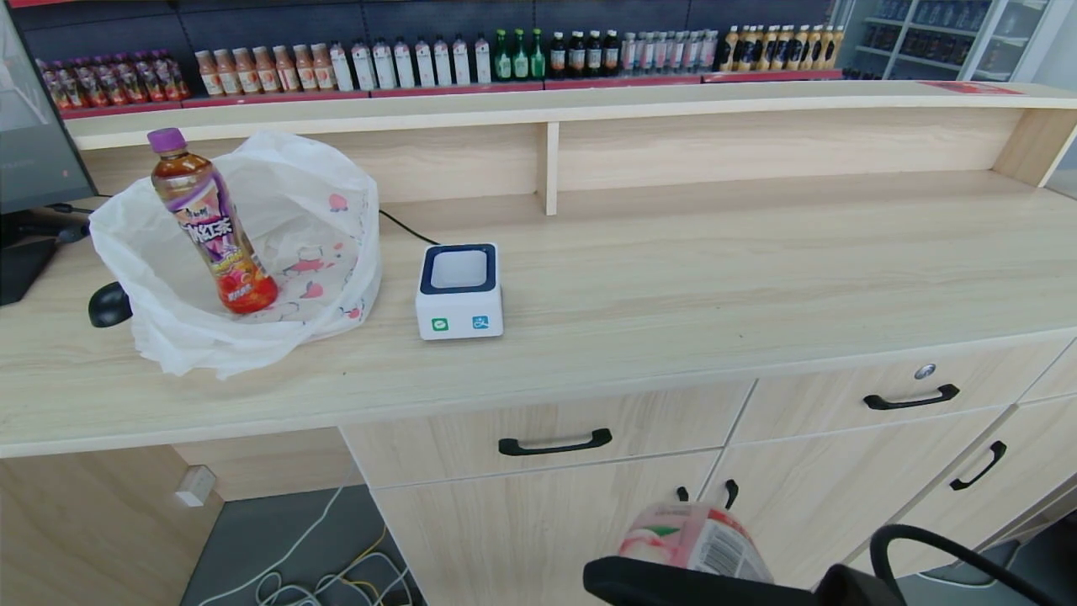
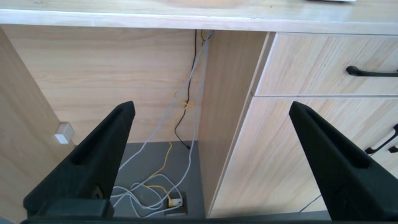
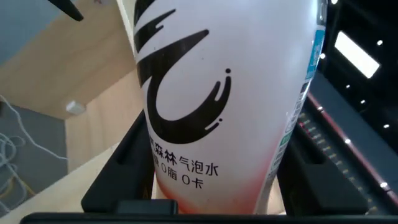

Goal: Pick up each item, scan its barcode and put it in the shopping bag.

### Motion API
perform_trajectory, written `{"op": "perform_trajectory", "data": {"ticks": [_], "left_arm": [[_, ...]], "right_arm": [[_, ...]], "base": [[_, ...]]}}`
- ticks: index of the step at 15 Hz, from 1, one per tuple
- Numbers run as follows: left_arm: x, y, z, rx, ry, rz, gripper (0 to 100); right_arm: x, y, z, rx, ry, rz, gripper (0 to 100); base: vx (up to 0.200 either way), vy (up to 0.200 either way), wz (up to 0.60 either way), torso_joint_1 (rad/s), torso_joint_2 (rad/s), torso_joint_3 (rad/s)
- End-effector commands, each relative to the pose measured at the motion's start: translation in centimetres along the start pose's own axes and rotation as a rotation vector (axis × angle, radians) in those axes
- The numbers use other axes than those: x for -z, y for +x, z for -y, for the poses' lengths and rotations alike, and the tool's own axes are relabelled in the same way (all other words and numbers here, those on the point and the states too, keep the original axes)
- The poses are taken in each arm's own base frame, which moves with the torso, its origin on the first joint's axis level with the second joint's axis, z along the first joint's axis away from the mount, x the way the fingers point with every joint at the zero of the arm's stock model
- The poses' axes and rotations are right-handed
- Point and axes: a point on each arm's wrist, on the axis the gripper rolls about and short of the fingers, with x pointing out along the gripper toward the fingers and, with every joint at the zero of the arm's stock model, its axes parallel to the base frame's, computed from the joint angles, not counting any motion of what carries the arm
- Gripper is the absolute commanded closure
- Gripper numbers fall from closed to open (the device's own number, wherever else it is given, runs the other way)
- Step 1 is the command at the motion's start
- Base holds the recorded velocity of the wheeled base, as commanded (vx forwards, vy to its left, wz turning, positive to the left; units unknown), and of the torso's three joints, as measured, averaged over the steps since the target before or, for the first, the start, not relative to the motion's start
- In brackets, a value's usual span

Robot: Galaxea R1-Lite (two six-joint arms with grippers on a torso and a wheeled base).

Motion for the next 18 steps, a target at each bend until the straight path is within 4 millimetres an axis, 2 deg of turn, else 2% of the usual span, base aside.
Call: {"op": "perform_trajectory", "data": {"ticks": [1, 4, 7, 9, 11, 14, 15, 18], "left_arm": [[0.0, 0.0, 0.0, 0.000, 0.000, 0.001, 0], [0.0, 0.0, 0.0, 0.000, 0.000, 0.001, 0], [0.0, 0.0, 0.0, 0.000, 0.000, 0.001, 0], [0.0, 0.0, 0.0, 0.000, 0.000, 0.001, 0], [0.0, 0.0, 0.0, 0.000, 0.000, 0.001, 0], [0.0, 0.0, 0.0, 0.000, -0.002, 0.001, 0], [0.0, 0.0, 0.0, 0.000, 0.000, 0.001, 0], [0.0, 0.0, 0.0, 0.001, 0.000, -0.002, 0]], "right_arm": [[0.3, -1.4, -0.8, -0.047, 0.145, -0.023, 100], [1.0, -1.8, -0.6, -0.043, 0.209, -0.052, 100], [0.7, -0.4, 1.2, 0.024, 0.286, 0.020, 100], [1.3, -0.3, -0.1, -0.022, 0.442, -0.019, 100], [1.3, 0.2, 0.9, 0.057, 0.593, -0.039, 100], [1.9, -1.1, 0.4, 0.075, 0.737, -0.115, 100], [2.7, -1.5, 0.7, 0.118, 0.776, -0.159, 100], [3.5, -3.5, 1.2, 0.213, 0.956, -0.233, 100]], "base": [[0.000, 0.000, 0.00, 0.000, 0.00, 0.000], [0.000, 0.000, 0.00, 0.000, 0.00, 0.000], [0.000, 0.000, 0.00, 0.000, 0.00, 0.000], [0.000, 0.000, 0.00, 0.000, 0.00, 0.000], [0.000, 0.000, 0.00, 0.000, 0.00, 0.000], [0.000, 0.000, 0.00, 0.000, 0.00, 0.000], [0.000, 0.000, 0.00, 0.000, 0.00, 0.000], [0.000, 0.000, 0.00, 0.000, 0.00, 0.000]]}}
